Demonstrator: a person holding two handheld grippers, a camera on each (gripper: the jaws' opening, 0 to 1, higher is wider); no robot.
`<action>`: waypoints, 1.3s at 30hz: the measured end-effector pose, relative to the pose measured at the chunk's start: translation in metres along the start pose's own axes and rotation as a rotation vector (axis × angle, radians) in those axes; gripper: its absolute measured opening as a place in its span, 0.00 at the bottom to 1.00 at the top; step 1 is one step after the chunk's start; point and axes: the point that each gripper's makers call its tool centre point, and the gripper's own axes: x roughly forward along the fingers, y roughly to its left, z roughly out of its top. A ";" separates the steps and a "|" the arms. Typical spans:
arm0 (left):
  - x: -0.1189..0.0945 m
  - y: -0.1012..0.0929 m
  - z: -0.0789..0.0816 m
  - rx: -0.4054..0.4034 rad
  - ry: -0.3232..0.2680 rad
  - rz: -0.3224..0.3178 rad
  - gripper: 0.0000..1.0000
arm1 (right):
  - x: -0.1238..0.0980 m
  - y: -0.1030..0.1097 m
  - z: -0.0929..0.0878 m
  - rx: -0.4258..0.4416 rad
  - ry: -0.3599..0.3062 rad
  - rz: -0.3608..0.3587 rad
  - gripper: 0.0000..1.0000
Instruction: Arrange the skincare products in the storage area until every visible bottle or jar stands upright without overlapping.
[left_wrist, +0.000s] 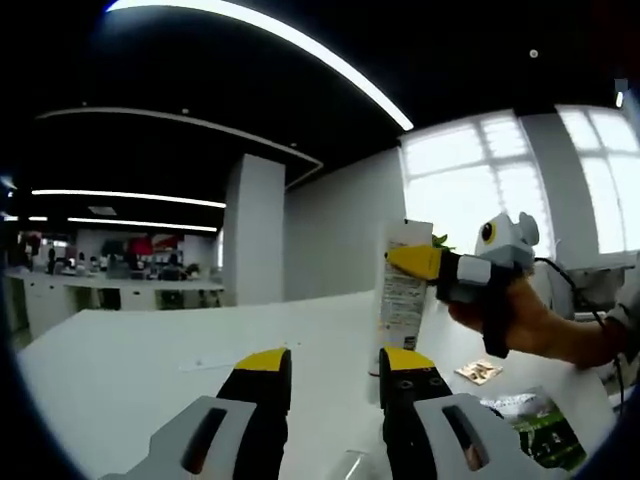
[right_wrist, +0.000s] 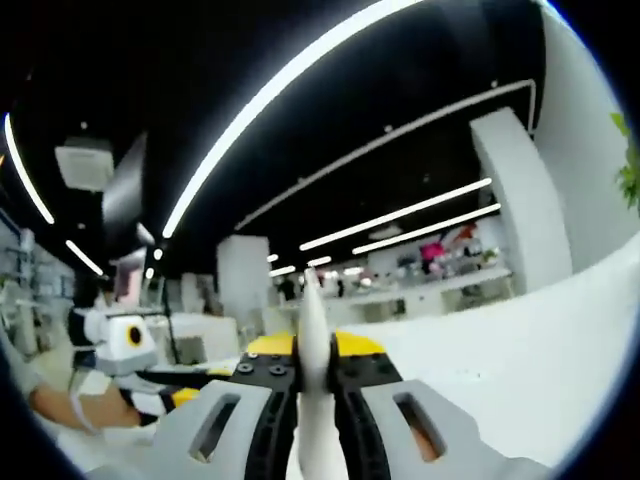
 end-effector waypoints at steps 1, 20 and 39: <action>0.000 0.001 -0.001 0.002 0.003 0.004 0.35 | 0.001 -0.004 -0.004 -0.018 0.013 -0.008 0.09; -0.005 0.012 -0.032 -0.003 0.091 0.038 0.35 | -0.006 -0.013 -0.028 -0.153 0.057 -0.064 0.12; -0.013 0.027 -0.035 -0.116 0.057 0.068 0.35 | -0.024 -0.026 -0.109 -0.050 0.444 -0.060 0.42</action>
